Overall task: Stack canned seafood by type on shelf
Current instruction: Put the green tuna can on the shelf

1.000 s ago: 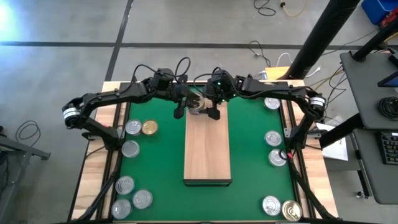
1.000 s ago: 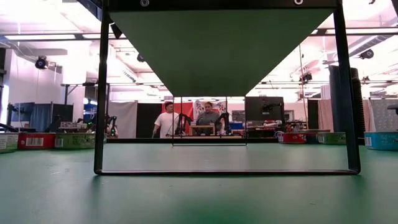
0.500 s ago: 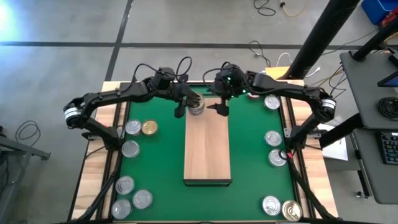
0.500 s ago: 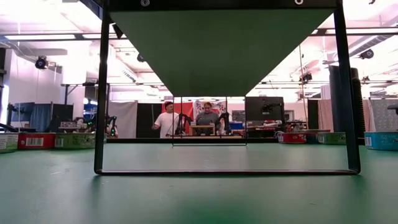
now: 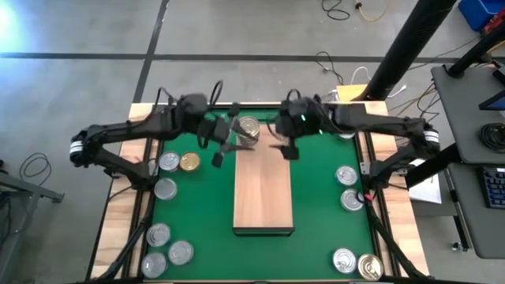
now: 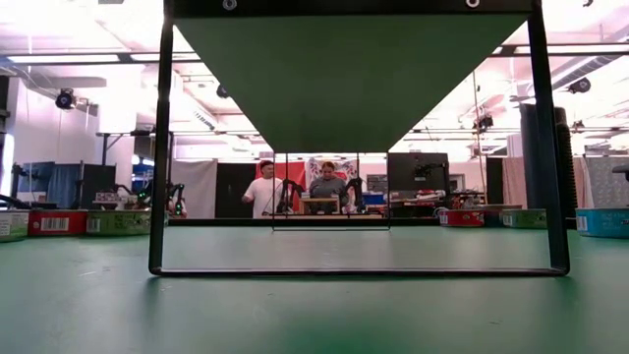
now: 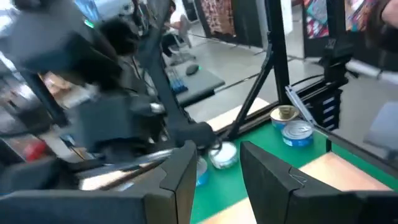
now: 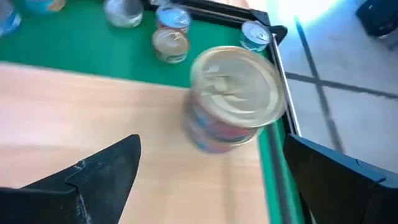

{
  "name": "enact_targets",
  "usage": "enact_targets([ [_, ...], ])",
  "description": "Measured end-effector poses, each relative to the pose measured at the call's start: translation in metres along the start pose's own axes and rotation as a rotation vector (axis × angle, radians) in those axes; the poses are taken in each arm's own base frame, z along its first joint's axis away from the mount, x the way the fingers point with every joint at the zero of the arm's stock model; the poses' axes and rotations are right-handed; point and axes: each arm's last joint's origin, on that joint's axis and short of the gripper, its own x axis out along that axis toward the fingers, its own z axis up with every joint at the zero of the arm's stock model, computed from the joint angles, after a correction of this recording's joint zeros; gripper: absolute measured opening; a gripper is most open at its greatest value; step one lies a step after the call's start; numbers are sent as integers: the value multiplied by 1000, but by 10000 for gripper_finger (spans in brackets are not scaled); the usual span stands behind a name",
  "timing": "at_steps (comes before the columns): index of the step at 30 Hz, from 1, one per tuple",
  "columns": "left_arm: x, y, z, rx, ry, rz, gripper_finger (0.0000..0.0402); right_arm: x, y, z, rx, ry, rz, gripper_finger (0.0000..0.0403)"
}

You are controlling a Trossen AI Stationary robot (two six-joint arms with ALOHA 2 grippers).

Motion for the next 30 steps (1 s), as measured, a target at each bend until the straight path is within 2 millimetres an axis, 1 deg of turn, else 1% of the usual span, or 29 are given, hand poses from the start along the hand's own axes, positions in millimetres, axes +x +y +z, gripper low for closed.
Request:
enact_targets([
  [3,0,-27,5,34,49,-1,109,-12,24,-2,-13,-29,32,384],
  [7,-5,-52,5,38,78,-117,109,-21,52,-16,58,-81,74,384],
  [10,-5,-64,-2,29,95,-178,109,-22,76,-27,68,-125,69,384],
  [13,-5,-67,-2,36,96,-164,111,-27,93,-35,51,-137,16,384],
  [17,-7,-63,5,25,105,-92,127,-41,99,-32,64,-151,-32,384],
  [19,-10,-60,10,-6,111,-85,144,-49,97,-27,102,-158,-33,384],
  [21,-12,-59,13,-20,125,-89,164,-55,95,-26,144,-134,-65,384],
  [23,-12,-60,10,-50,151,-98,186,-58,96,-28,177,-96,-122,384],
  [26,-13,-66,1,-83,229,-135,213,-58,105,-36,221,-16,-157,384],
  [28,-13,-71,-5,-128,287,-163,220,-60,114,-41,271,24,-149,384],
  [30,-13,-80,-10,-152,323,-182,218,-62,126,-44,327,47,-144,384],
])
